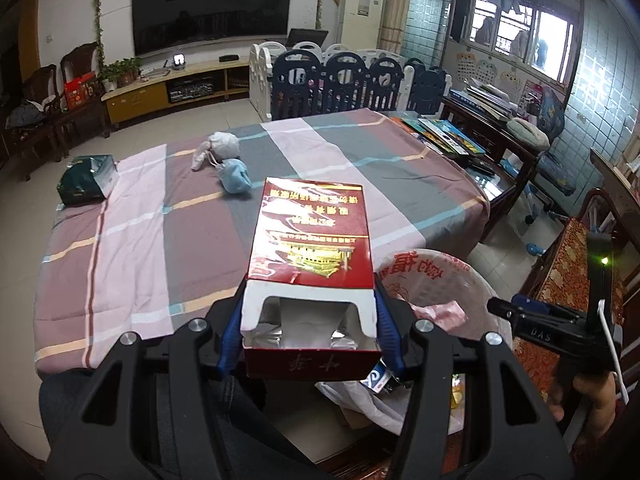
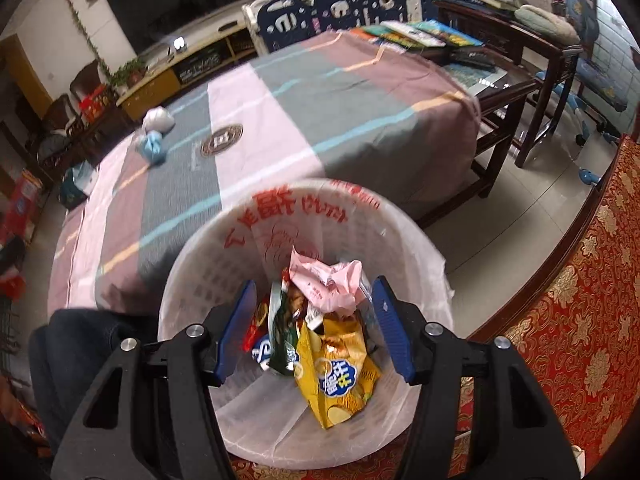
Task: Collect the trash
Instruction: 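Carry the pink wrapper and cigarette box over the wastebasket and open both tools, then grasp the blue face mask with the right tool while the left tool grasps the white plastic bag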
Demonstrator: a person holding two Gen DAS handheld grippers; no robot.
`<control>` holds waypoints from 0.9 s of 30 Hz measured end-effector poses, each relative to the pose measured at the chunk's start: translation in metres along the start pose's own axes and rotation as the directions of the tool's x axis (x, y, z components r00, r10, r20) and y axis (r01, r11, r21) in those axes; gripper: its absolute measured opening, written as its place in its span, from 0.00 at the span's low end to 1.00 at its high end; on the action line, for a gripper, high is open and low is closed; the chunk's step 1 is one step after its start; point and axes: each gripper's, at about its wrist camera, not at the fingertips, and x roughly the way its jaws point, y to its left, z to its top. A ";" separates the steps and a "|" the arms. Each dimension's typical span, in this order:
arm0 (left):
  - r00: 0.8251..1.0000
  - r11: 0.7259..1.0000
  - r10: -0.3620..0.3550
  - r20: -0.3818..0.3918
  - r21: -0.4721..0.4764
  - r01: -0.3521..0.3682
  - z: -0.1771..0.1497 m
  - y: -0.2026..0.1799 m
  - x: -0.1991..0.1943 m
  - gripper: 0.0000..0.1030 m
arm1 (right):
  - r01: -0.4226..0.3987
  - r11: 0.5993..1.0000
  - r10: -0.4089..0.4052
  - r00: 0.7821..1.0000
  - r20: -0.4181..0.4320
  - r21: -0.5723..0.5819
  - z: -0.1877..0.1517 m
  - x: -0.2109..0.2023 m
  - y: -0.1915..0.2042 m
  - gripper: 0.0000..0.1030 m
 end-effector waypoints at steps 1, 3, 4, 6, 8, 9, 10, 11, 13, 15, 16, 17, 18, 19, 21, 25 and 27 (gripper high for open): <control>0.999 1.000 -0.027 -0.017 0.005 0.028 -0.001 -0.004 0.006 0.54 | -0.001 1.000 0.001 1.000 0.019 0.012 0.002 -0.004 -0.003 0.58; 0.993 0.995 -0.099 -0.067 0.025 0.101 -0.003 -0.017 0.025 0.54 | -0.005 0.999 0.003 0.998 0.062 0.036 0.007 -0.014 -0.008 0.58; 0.982 0.986 -0.156 -0.107 0.043 0.162 -0.004 -0.027 0.038 0.55 | -0.008 0.999 0.004 0.997 0.081 0.046 0.010 -0.017 -0.010 0.59; 0.948 0.958 -0.247 -0.200 0.099 0.270 -0.009 -0.049 0.063 0.55 | -0.010 0.997 0.002 0.994 0.111 0.070 0.014 -0.023 -0.014 0.60; 0.913 0.928 -0.297 -0.279 0.143 0.345 -0.017 -0.069 0.084 0.59 | -0.022 0.995 0.010 0.992 0.126 0.094 0.019 -0.026 -0.017 0.61; 0.906 0.922 -0.296 -0.302 0.156 0.354 -0.021 -0.075 0.091 0.64 | -0.026 0.995 0.013 0.992 0.126 0.100 0.021 -0.025 -0.019 0.61; 0.907 0.923 -0.283 -0.312 0.167 0.346 -0.024 -0.078 0.095 0.75 | -0.030 0.994 0.017 0.992 0.127 0.105 0.022 -0.025 -0.019 0.62; 0.911 0.927 -0.271 -0.310 0.171 0.334 -0.025 -0.078 0.097 0.81 | -0.036 0.993 0.022 0.992 0.128 0.110 0.025 -0.022 -0.019 0.63; 0.914 0.932 -0.281 -0.294 0.142 0.332 -0.023 -0.067 0.098 0.84 | -0.048 0.992 0.034 0.992 0.122 0.114 0.028 -0.016 -0.016 0.63; 0.924 0.950 -0.269 -0.273 0.082 0.301 -0.017 -0.046 0.100 0.85 | -0.069 0.991 0.056 0.993 0.107 0.117 0.035 -0.005 -0.009 0.63; 0.932 0.960 -0.252 -0.261 0.053 0.274 -0.013 -0.033 0.101 0.85 | -0.082 0.990 0.070 0.992 0.102 0.116 0.037 0.000 -0.004 0.63; 0.943 0.972 -0.224 -0.246 0.021 0.236 -0.009 -0.016 0.103 0.85 | -0.099 0.989 0.089 0.991 0.097 0.110 0.041 0.006 0.004 0.63; 0.952 0.980 -0.196 -0.234 -0.007 0.200 -0.005 0.000 0.106 0.85 | -0.113 0.989 0.104 0.990 0.094 0.098 0.044 0.011 0.013 0.63; 0.961 0.987 -0.161 -0.224 -0.044 0.155 -0.001 0.019 0.110 0.85 | -0.122 0.989 0.114 0.989 0.092 0.085 0.047 0.015 0.021 0.63; 0.968 0.989 -0.113 -0.224 -0.115 0.089 0.005 0.054 0.118 0.83 | -0.143 0.989 0.138 0.987 0.086 0.046 0.053 0.027 0.043 0.63; 0.972 0.963 -0.041 -0.231 -0.268 -0.023 0.013 0.129 0.129 0.70 | -0.211 0.977 0.212 0.975 0.068 -0.024 0.072 0.056 0.091 0.63; 0.976 0.952 -0.003 -0.217 -0.301 -0.064 0.015 0.158 0.126 0.67 | -0.235 0.970 0.239 0.969 0.065 -0.062 0.083 0.071 0.115 0.63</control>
